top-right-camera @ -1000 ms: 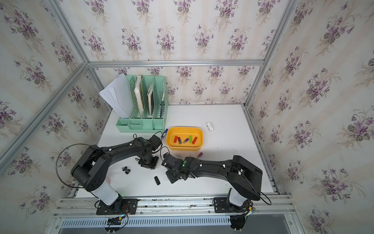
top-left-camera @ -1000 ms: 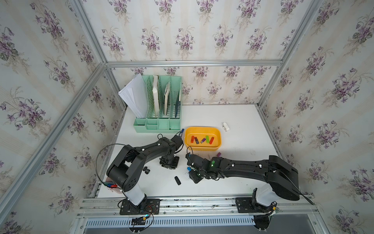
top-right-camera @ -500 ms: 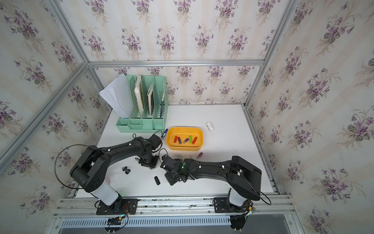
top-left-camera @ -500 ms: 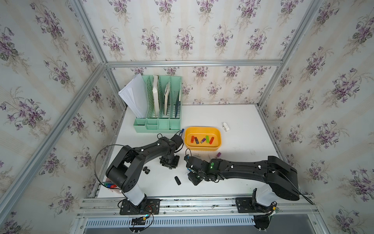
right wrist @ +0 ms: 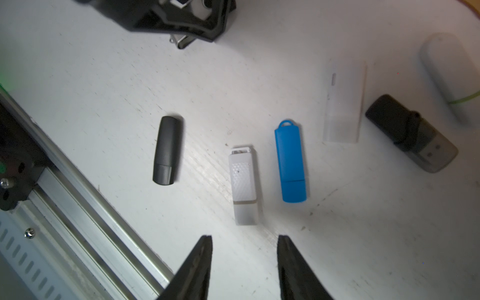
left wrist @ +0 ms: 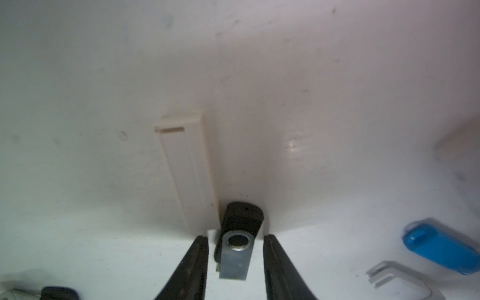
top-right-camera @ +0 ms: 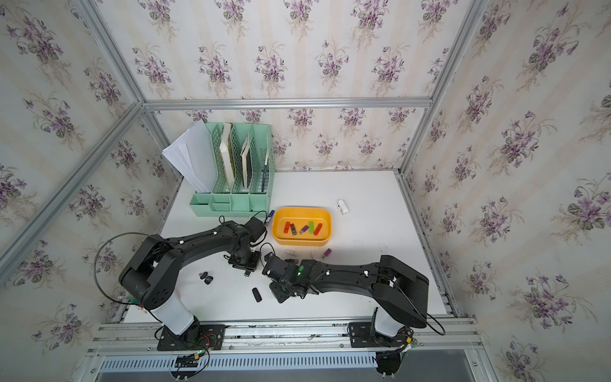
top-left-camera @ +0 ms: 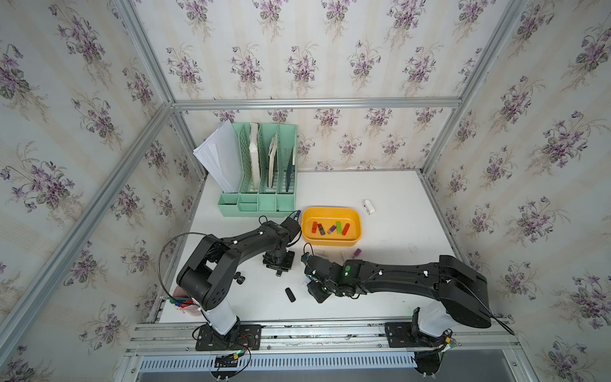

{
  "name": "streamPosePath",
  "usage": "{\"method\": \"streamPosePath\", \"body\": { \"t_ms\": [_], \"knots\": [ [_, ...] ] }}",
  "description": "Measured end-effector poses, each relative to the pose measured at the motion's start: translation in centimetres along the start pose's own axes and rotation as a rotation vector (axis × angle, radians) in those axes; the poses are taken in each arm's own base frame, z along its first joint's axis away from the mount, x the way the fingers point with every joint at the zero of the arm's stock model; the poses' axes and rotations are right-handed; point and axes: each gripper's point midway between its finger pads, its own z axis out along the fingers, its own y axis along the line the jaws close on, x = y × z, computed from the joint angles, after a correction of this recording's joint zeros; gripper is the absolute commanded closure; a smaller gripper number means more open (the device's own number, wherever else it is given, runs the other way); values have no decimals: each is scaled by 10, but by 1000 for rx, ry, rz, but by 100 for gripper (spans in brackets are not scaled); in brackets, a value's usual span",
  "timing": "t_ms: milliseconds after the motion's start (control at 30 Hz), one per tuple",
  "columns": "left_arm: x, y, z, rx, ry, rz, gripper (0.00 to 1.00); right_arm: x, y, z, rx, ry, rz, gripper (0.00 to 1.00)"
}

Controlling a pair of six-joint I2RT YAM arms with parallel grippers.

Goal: Put the usb flash drive into the storage box
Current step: Pick up the USB flash from the center of the board.

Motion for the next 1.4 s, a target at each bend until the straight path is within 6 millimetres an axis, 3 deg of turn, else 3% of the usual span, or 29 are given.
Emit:
{"method": "streamPosePath", "body": {
  "t_ms": [467, 800, 1400],
  "knots": [
    [2, 0, 3, -7, 11, 3, 76, 5, 7, 12, -3, 40, -18, 53],
    [8, 5, -9, -5, 1, -3, 76, -2, 11, 22, 7, 49, -20, 53],
    [16, 34, -25, -4, -14, -98, 75, -3, 5, 36, 56, 81, -20, 60]
  ]
}}
